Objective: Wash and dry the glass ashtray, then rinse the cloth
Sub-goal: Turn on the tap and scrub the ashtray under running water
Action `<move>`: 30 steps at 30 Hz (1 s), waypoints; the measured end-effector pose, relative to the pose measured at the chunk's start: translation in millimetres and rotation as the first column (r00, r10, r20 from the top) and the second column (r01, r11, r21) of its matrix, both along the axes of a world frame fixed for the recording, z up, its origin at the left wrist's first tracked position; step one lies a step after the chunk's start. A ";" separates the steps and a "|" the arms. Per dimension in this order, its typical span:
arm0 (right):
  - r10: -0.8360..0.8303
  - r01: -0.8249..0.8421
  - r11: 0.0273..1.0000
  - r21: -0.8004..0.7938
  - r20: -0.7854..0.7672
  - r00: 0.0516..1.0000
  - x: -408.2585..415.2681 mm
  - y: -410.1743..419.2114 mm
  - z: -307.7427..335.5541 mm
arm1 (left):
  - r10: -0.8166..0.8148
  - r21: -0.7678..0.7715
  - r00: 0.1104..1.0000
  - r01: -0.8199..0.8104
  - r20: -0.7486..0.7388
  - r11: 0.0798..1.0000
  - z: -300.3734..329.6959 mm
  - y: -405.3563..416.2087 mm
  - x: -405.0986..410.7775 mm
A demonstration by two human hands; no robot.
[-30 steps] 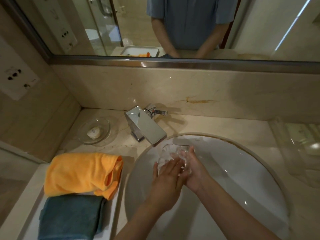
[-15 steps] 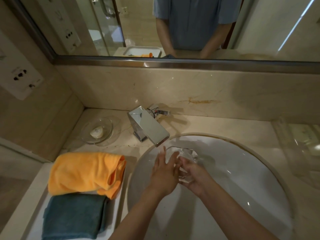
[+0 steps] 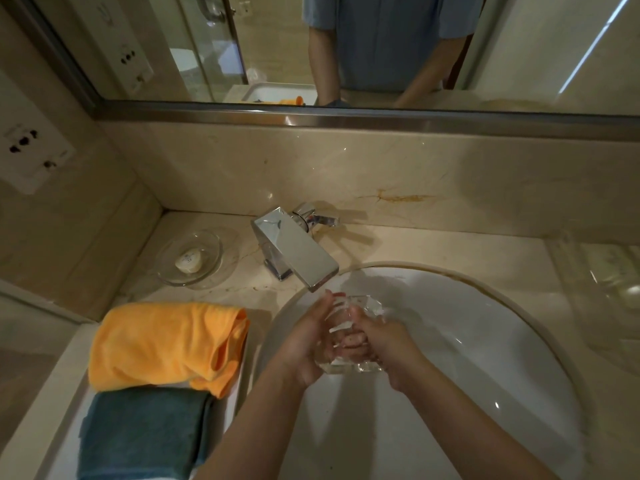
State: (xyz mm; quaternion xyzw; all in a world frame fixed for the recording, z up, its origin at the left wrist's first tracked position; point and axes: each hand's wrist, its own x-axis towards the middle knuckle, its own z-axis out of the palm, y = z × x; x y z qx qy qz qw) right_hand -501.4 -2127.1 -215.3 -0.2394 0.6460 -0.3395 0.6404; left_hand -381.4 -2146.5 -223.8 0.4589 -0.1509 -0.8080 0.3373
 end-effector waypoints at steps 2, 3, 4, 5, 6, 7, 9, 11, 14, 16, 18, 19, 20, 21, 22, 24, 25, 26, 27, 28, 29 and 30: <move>0.014 -0.031 0.991 -0.127 -0.130 0.991 1.6 -1.1 2.0 | 0.073 0.005 0.997 -0.073 -0.024 0.997 -3.1 0.4 -1.2; 0.045 -0.091 0.981 -0.169 -0.259 0.965 2.2 -1.4 3.3 | 0.102 -0.004 0.995 -0.102 -0.023 0.995 -3.1 0.2 -2.1; 0.080 -0.166 0.967 -0.192 -0.389 0.918 3.7 -1.9 4.5 | 0.121 -0.022 0.993 -0.121 -0.008 0.992 -4.1 -0.5 -2.7; 0.130 -0.259 0.946 -0.193 -0.509 0.851 4.5 -1.6 3.4 | 0.138 -0.048 0.990 -0.137 0.011 0.989 -5.5 -1.0 -3.6; 0.190 -0.363 0.915 -0.178 -0.605 0.773 5.1 -0.2 1.5 | 0.150 -0.068 0.988 -0.148 0.030 0.987 -5.9 -1.2 -4.1; 0.232 -0.458 0.874 -0.162 -0.688 0.688 5.0 2.0 -2.3 | 0.165 -0.082 0.985 -0.161 0.051 0.984 -5.3 -1.2 -4.1; 0.287 -0.613 0.779 -0.128 -0.797 0.531 5.4 6.8 -11.1 | 0.195 -0.098 0.979 -0.189 0.057 0.977 -6.4 -1.0 -1.4; 0.342 -0.729 0.681 -0.061 -0.855 0.390 9.3 15.1 -17.1 | 0.196 -0.114 0.980 -0.191 0.038 0.975 -7.6 -1.1 3.0; 0.409 -0.822 0.569 -0.031 -0.856 0.316 17.7 32.6 -13.5 | 0.164 -0.133 0.983 -0.153 0.081 0.979 -7.2 0.0 7.1; 0.467 -0.854 0.518 -0.048 -0.820 0.330 20.1 39.7 -9.8 | 0.184 -0.131 0.976 -0.169 0.118 0.977 -6.0 0.0 8.1; 0.500 -0.867 0.494 -0.057 -0.798 0.337 18.7 38.3 -7.8 | 0.207 -0.134 0.966 -0.187 0.154 0.973 -6.2 1.3 8.6; 0.511 -0.868 0.495 -0.046 -0.793 0.333 17.1 35.0 -8.3 | 0.205 -0.140 0.965 -0.183 0.166 0.973 -7.6 2.6 8.2; 0.527 -0.867 0.498 -0.017 -0.788 0.318 15.4 31.2 -8.2 | 0.189 -0.141 0.968 -0.167 0.164 0.976 -8.1 4.7 6.9; 0.540 -0.863 0.504 0.022 -0.788 0.295 13.4 27.4 -8.7 | 0.167 -0.140 0.972 -0.145 0.167 0.980 -10.1 7.4 5.8; 0.548 -0.855 0.515 0.055 -0.789 0.279 11.7 23.5 -8.8 | 0.152 -0.136 0.973 -0.129 0.174 0.982 -9.8 9.7 4.2; 0.537 -0.836 0.544 0.075 -0.796 0.279 10.8 18.5 -8.8 | 0.142 -0.148 0.974 -0.116 0.179 0.982 -9.3 11.2 1.0; 0.526 -0.827 0.556 0.084 -0.806 0.271 11.8 18.1 -8.3 | 0.143 -0.156 0.975 -0.117 0.169 0.981 -9.6 10.5 0.1; 0.508 -0.814 0.573 0.097 -0.821 0.260 12.9 18.5 -8.6 | 0.151 -0.157 0.975 -0.125 0.163 0.980 -9.2 9.0 -0.9; 0.495 -0.798 0.592 0.113 -0.833 0.249 14.2 19.3 -7.0 | 0.161 -0.156 0.973 -0.136 0.165 0.978 -8.5 7.5 -1.9; 0.490 -0.783 0.609 0.128 -0.837 0.244 15.7 20.1 -7.7 | 0.180 -0.155 0.969 -0.155 0.169 0.976 -7.0 6.1 -2.5; 0.493 -0.774 0.618 0.135 -0.834 0.248 16.7 20.8 -8.4 | 0.201 -0.154 0.963 -0.175 0.177 0.972 -6.9 4.8 -2.9; 0.501 -0.775 0.619 0.124 -0.823 0.268 17.5 22.2 -8.9 | 0.218 -0.149 0.959 -0.192 0.183 0.970 -6.9 3.3 -3.7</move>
